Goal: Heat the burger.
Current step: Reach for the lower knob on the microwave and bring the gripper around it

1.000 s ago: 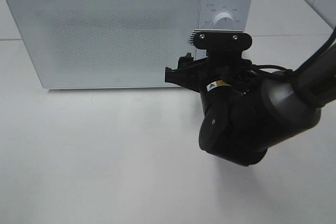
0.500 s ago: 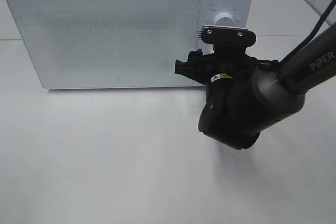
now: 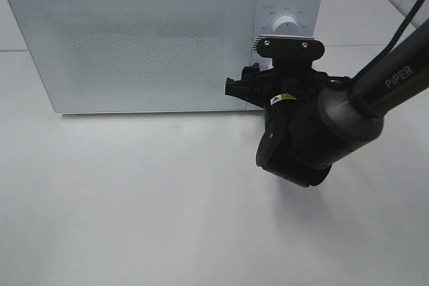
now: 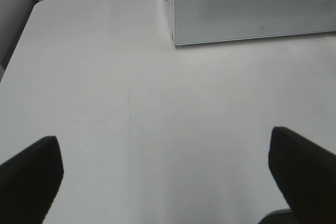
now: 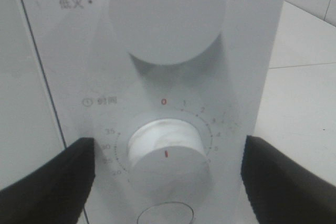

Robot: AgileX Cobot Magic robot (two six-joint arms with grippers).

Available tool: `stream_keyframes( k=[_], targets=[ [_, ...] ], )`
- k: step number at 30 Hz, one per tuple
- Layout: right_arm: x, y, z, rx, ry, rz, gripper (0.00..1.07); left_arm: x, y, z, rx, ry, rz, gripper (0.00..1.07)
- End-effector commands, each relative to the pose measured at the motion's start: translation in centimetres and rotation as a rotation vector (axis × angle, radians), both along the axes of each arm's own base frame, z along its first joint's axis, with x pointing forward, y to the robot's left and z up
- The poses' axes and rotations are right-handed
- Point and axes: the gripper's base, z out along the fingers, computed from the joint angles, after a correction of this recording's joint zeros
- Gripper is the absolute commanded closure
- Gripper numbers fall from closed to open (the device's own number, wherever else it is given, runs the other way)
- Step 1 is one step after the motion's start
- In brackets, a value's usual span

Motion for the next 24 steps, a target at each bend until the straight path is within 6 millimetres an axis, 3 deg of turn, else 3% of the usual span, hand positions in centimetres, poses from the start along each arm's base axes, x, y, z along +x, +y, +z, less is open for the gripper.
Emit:
stream_keyframes(
  k=[1, 14, 20, 22, 23, 24],
  targets=[
    [0.65, -0.77, 2.11, -0.034, -0.199, -0.073, 0.32, -0.03, -0.01, 0.01, -0.003, -0.016, -0.001, 0.06],
    [0.65, -0.77, 2.11, -0.034, -0.199, -0.073, 0.35, -0.03, -0.01, 0.01, -0.003, -0.016, -0.001, 0.06],
    [0.66, -0.73, 2.13, -0.035, -0.201, -0.068, 0.45, -0.03, -0.01, 0.01, -0.003, -0.016, -0.001, 0.06],
    [0.66, -0.73, 2.13, -0.035, -0.201, -0.067, 0.55, -0.03, -0.01, 0.01, -0.003, -0.016, -0.001, 0.06],
    [0.66, -0.73, 2.13, -0.035, -0.201, -0.067, 0.55, -0.03, -0.01, 0.01, -0.003, -0.016, -0.001, 0.06],
    [0.68, -0.65, 2.16, -0.037, -0.204, -0.059, 0.63, -0.03, -0.01, 0.01, -0.003, -0.016, -0.001, 0.06]
  ],
)
